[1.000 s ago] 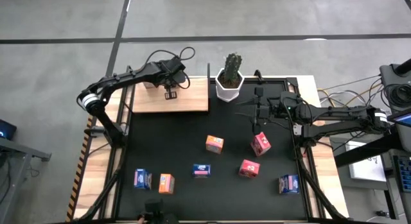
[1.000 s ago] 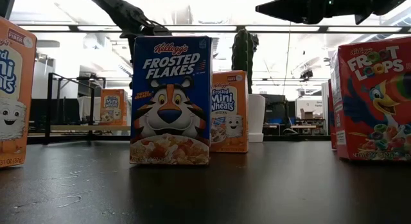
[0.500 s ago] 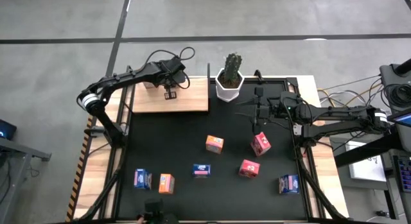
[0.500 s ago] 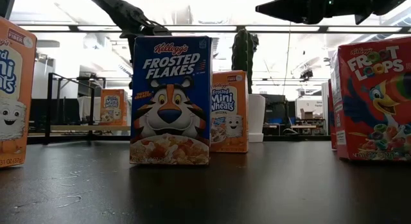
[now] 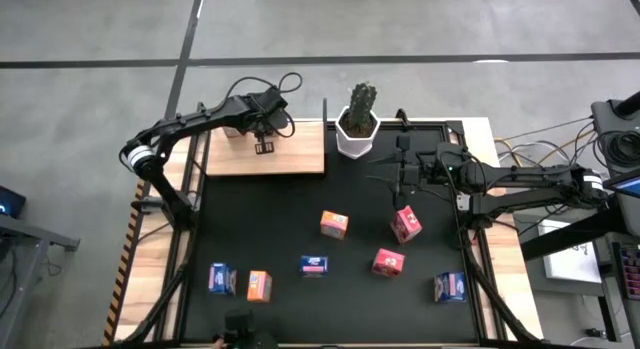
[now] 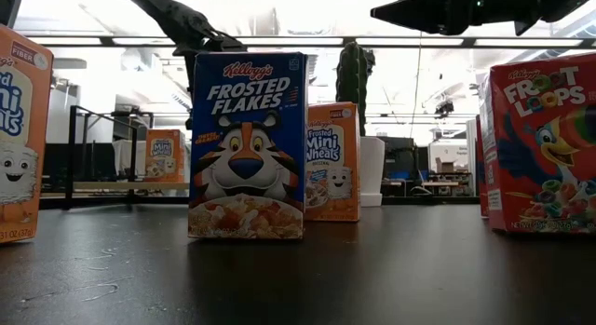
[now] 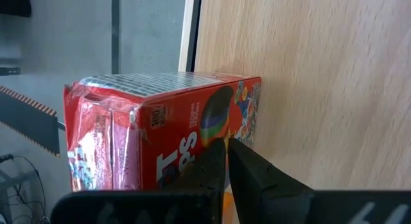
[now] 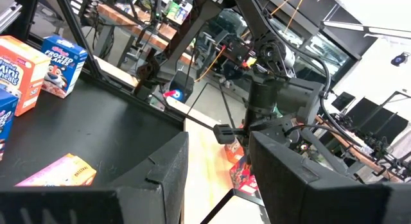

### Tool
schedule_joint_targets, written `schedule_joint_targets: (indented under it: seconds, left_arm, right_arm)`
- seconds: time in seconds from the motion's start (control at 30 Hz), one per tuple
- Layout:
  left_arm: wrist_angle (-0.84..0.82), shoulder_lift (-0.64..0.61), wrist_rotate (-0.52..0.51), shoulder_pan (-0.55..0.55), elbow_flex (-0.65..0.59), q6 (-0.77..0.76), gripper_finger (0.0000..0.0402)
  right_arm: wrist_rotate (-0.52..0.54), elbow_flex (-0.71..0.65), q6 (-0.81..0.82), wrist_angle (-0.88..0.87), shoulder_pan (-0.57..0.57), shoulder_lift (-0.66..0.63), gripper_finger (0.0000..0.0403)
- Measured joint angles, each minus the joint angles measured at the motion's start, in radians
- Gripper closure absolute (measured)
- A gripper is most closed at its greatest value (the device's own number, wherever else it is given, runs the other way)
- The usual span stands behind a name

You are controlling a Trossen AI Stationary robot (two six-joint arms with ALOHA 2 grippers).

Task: Stack cereal on shelf
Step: Put the top left red cereal box on the shelf, then put the top red cereal box on the shelf and align it with the other red cereal box

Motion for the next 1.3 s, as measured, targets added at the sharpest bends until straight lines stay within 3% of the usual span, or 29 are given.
schedule_joint_targets:
  seconds: [0.27,0.5,0.67,1.0,1.3]
  left_arm:
    - [-0.048,-0.028,0.023,-0.051,0.034,-0.061,0.0399]
    - [-0.029,-0.191,0.169,-0.175,0.031,-0.146,0.0399]
    - [0.115,-0.354,0.19,-0.302,-0.049,-0.235,0.0399]
    - [0.498,-0.62,0.191,-0.518,-0.331,-0.367,0.0399]
    - [0.577,-0.695,0.188,-0.557,-0.413,-0.405,0.0399]
  right_arm:
    - [0.0,0.0,0.003,0.0,0.0,0.0,0.0248]
    - [0.0,0.0,0.084,0.0,0.0,0.0,0.0248]
    - [0.0,0.0,0.171,-0.005,0.0,0.0,0.0248]
    - [0.0,0.0,0.386,-0.003,0.025,0.0,0.0248]
    - [-0.001,0.205,0.598,-0.449,0.076,0.055,0.0248]
